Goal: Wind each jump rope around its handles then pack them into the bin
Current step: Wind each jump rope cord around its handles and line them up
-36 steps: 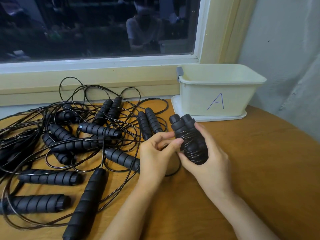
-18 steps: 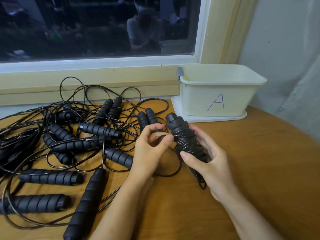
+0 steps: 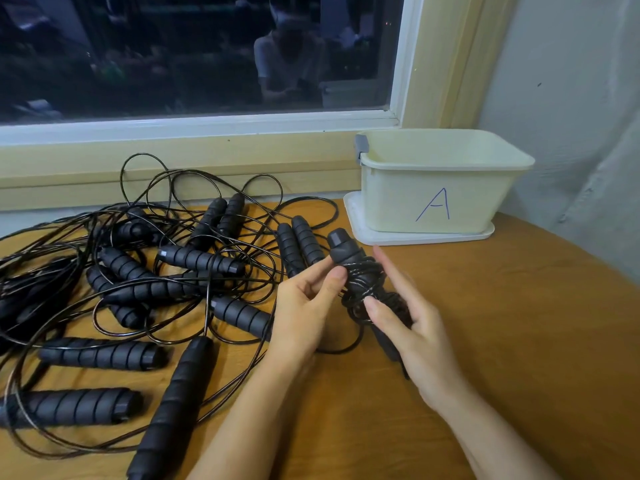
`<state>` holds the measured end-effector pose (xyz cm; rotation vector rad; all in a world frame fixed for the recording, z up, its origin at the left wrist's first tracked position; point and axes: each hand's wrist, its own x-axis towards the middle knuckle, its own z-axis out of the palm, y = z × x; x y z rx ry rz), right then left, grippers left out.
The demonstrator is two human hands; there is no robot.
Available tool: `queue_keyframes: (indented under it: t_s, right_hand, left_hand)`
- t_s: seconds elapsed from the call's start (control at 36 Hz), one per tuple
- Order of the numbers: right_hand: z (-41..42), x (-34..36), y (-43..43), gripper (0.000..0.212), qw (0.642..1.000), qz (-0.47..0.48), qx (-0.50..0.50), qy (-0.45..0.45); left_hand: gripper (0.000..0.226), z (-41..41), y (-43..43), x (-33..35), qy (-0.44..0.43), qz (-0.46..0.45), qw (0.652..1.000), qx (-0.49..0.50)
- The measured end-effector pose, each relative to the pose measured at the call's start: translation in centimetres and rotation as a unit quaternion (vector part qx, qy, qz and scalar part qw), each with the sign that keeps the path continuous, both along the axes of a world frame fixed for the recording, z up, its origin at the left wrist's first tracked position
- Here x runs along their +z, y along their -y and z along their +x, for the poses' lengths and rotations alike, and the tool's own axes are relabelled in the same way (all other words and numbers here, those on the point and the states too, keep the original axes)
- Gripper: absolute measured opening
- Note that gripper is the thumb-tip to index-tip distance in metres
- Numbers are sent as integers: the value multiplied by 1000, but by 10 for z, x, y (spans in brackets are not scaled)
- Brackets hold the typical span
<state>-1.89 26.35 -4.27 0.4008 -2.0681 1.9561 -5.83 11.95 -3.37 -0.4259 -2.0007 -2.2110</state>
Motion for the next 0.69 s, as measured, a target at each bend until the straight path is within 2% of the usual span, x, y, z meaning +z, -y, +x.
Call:
queue_keyframes:
  t_s: [0.14, 0.25, 0.33, 0.42, 0.53, 0.61, 0.69]
  right_hand:
    - [-1, -3, 1, 57, 998, 55, -14, -25]
    - [-3, -6, 0, 77, 988, 130, -65, -42]
    - [-3, -9, -2, 73, 986, 143, -65, -47]
    - [-3, -9, 0, 66, 985, 150, -55, -59]
    - [-3, -6, -1, 58, 997, 58, -37, -33]
    - [-2, 0, -5, 55, 999, -31, -27, -6]
    - [-2, 3, -7, 54, 997, -71, -28, 5]
  left_hand:
    - [50, 0, -4, -2, 1, -13, 1000, 25]
    - [23, 0, -6, -4, 7, -41, 998, 41]
    - [24, 2, -7, -4, -1, -54, 997, 54]
    - [37, 3, -8, -1, -23, -89, 994, 63]
    - [41, 3, -5, 3, -42, -168, 984, 40]
    - [42, 4, -5, 1, -53, -165, 985, 19]
    - [45, 4, -3, 3, -47, -140, 989, -16]
